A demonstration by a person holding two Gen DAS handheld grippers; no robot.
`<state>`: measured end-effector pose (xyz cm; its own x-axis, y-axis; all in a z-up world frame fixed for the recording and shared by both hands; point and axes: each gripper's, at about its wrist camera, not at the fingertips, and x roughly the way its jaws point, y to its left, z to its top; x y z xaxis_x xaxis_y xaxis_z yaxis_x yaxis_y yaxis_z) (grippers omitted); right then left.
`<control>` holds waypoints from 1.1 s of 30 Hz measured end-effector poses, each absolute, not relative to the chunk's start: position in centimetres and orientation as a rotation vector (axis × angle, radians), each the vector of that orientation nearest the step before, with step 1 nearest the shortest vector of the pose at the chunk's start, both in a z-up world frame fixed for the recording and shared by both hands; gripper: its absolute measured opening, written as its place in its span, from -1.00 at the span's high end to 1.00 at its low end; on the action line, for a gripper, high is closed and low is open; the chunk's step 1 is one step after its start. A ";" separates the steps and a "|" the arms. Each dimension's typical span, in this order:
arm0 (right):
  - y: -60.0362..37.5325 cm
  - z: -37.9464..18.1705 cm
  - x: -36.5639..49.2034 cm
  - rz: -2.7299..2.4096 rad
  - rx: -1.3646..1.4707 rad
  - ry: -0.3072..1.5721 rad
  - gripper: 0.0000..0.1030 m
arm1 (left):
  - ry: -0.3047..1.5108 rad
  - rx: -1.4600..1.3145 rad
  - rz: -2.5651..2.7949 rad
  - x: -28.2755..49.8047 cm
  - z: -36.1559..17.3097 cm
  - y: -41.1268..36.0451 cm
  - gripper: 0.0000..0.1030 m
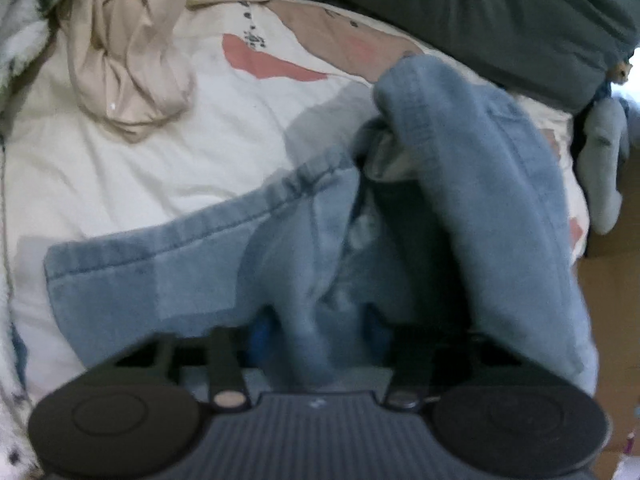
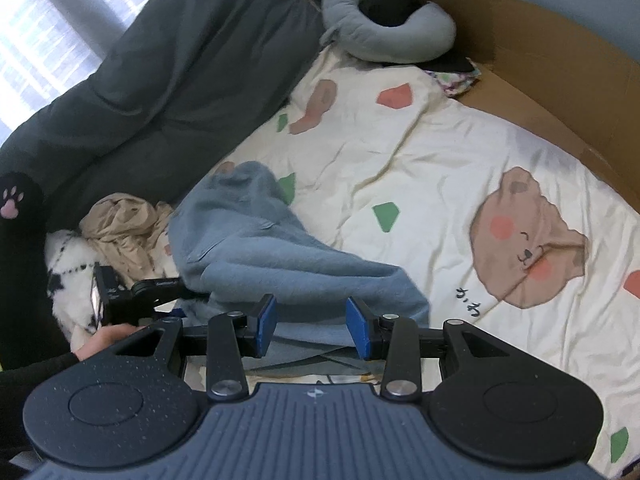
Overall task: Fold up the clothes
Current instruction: 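Grasp the jeans leg hem with the left gripper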
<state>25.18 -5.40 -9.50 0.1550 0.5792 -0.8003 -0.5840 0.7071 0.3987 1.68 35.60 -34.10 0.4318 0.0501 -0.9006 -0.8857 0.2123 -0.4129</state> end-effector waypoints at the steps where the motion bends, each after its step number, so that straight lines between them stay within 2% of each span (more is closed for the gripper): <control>1: -5.5 -9.4 25.3 0.823 0.000 1.143 0.13 | 0.910 -1.167 0.796 1.9 -33.5 35.6 0.57; 4: -6.0 -9.0 25.5 0.799 0.012 1.133 0.13 | 0.930 -1.115 0.807 2.6 -31.3 35.3 0.89; 5: -6.2 -8.8 25.5 0.792 0.016 1.129 0.13 | 0.932 -1.105 0.808 2.6 -30.5 35.2 0.90; 13: -7.2 -8.2 25.0 0.747 0.054 1.140 0.13 | 0.889 -1.046 0.712 1.9 -24.1 33.3 0.91; 25: -6.5 -5.1 22.4 0.816 0.196 1.150 0.12 | 0.779 -0.936 0.426 6.2 -15.1 28.1 0.91; 26: -6.5 -4.8 22.3 0.824 0.214 1.147 0.10 | 0.764 -0.929 0.397 6.8 -14.3 27.6 0.91; 28: -6.6 -4.0 22.4 0.813 0.244 1.132 -0.12 | 0.743 -0.915 0.335 8.0 -12.6 26.4 0.92; 30: -6.8 -3.5 22.7 0.809 0.282 1.126 -0.24 | 0.726 -0.898 0.277 9.2 -11.0 25.0 0.92; 33: -7.2 -3.0 23.2 0.782 0.361 1.135 -0.34 | 0.708 -0.871 0.200 10.9 -8.6 22.6 0.92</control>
<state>23.18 -7.22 -3.02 0.1999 0.7155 -0.6694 -0.3704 0.6877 0.6244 10.88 22.64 -8.64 0.7573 -0.1173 -0.6424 -0.4358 0.6419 -0.6309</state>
